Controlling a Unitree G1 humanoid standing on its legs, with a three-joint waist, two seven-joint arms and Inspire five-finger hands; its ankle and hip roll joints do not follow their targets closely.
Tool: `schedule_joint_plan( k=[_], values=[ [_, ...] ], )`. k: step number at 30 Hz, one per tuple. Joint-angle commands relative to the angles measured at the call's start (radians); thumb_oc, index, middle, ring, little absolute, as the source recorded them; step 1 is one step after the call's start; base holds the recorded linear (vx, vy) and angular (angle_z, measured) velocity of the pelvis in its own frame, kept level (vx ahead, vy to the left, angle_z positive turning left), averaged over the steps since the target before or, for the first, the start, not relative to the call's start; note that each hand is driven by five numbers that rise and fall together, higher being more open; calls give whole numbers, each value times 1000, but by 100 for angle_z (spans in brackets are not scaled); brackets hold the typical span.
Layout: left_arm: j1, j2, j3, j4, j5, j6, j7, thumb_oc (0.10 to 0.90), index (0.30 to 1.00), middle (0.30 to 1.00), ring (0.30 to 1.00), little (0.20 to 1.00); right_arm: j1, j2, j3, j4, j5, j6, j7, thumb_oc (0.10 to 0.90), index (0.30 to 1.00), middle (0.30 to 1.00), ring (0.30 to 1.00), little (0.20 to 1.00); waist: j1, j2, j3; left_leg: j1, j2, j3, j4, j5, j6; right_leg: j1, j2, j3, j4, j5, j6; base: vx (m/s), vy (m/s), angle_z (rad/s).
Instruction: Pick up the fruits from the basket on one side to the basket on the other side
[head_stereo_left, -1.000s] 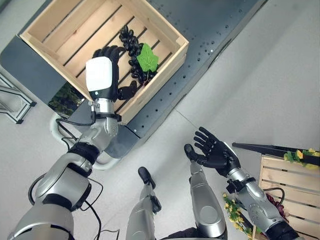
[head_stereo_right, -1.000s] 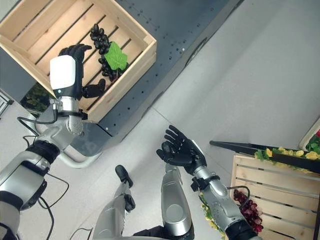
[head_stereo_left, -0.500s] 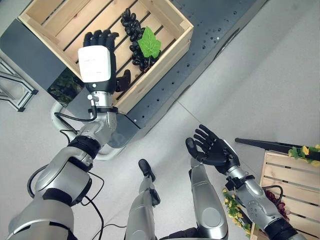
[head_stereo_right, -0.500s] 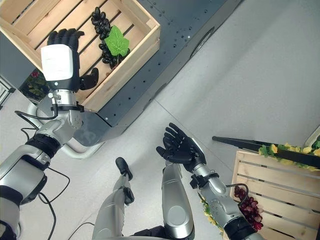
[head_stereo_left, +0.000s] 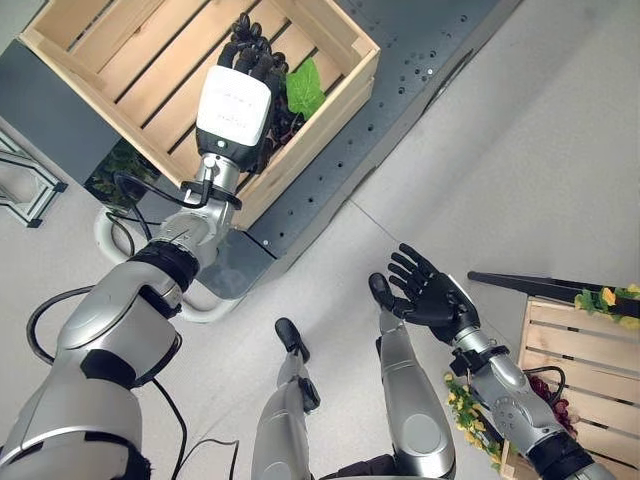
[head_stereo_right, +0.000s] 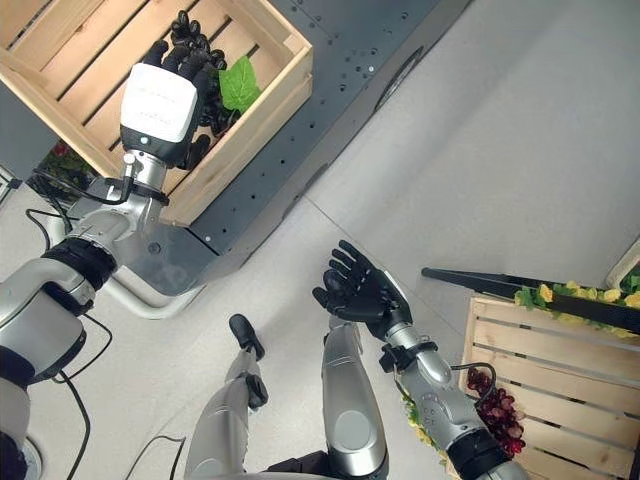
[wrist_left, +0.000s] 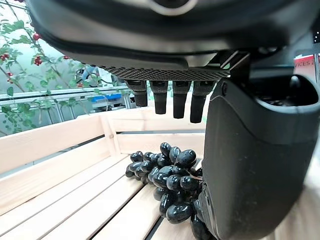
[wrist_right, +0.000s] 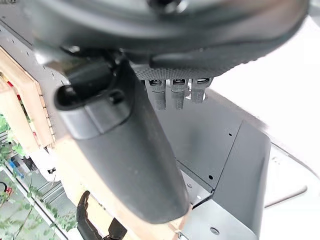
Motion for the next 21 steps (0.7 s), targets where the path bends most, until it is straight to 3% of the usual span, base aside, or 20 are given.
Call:
schedule_joint_plan(
  k=[1, 6, 8, 10, 21],
  values=[
    [-170, 71, 10, 16, 61, 27, 73, 800, 900, 900, 900, 900, -1, -1, -34, -98, 50, -92, -7, 800, 900, 900, 900, 900, -13, -42, -3, -88, 50, -13, 184, -52, -5, -18, 46, 0, 55, 37, -88, 13, -44, 0],
    [-180, 56, 8, 24, 101, 13, 62, 800, 900, 900, 900, 900, -8, 9, -23, -94, 52, -101, -11, 800, 900, 900, 900, 900, -12, -43, -3, -92, 50, -14, 185, -54, -7, -21, 51, -8, 57, 33, -92, 2, -13, 0],
    [-184, 52, -7, 24, 102, 13, 19, 800, 900, 900, 900, 900, -14, 9, -21, -93, 64, -101, -14, 800, 900, 900, 900, 900, -13, -44, -3, -98, 52, -15, 192, -54, -8, -23, 52, -11, 61, 33, -93, 0, 0, 0],
    [-195, 42, -38, 33, 99, 34, -92, 800, 900, 900, 900, 900, -28, 7, -25, -91, 74, -100, -17, 800, 900, 900, 900, 900, -15, -42, -3, -105, 53, -12, 201, -55, -9, -27, 50, -14, 65, 30, -94, 0, 0, 0],
    [-227, -4, -103, 86, 98, 103, -289, 800, 900, 900, 900, 900, -56, 33, -21, -92, 80, -99, -57, 800, 900, 900, 900, 900, -22, -55, -3, -129, 62, 5, 208, -55, -5, -39, 45, -21, 46, 44, -91, 0, 0, 0]
  ],
)
